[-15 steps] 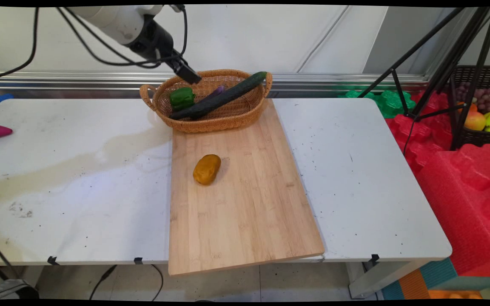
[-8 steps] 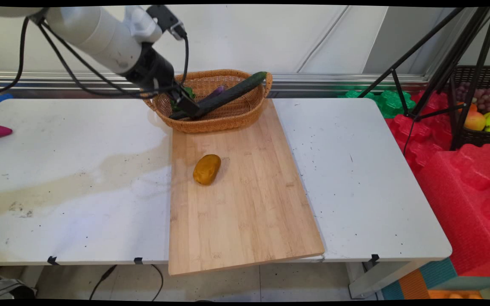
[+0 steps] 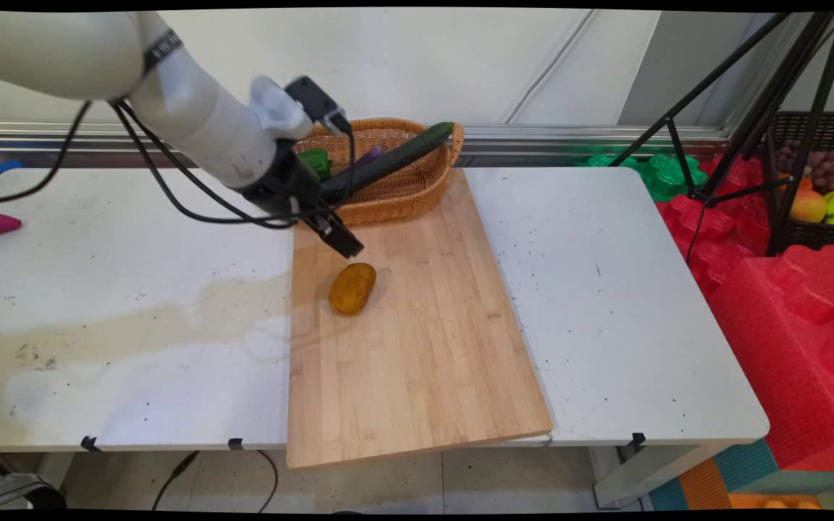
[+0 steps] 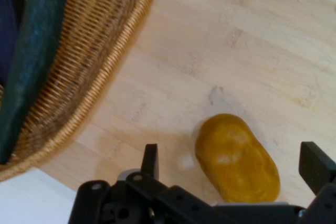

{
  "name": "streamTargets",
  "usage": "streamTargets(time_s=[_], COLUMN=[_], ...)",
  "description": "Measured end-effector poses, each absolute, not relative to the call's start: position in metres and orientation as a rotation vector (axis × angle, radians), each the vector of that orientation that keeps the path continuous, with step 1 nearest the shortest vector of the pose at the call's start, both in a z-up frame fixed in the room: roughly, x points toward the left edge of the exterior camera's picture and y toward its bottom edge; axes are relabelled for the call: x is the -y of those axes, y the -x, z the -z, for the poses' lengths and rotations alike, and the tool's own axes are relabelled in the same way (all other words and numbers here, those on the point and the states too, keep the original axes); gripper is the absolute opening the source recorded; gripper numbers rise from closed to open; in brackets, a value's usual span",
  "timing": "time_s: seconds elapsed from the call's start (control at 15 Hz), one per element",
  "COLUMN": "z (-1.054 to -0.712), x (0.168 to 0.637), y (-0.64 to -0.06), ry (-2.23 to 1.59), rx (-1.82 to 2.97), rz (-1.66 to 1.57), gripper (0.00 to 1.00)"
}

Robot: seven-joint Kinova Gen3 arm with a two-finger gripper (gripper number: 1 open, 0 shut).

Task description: Pick up the potato from the cutting board

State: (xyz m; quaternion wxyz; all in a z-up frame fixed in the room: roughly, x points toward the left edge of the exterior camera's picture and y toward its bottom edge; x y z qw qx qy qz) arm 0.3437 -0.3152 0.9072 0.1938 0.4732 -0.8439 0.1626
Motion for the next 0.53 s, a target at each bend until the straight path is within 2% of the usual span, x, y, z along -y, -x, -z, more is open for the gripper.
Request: streamTargets(time_s=[0.53], z=[-0.851], x=[0.326], y=[-0.321], ry=[-1.419], rx=[2.396], rz=[-0.332], gripper=[1.0])
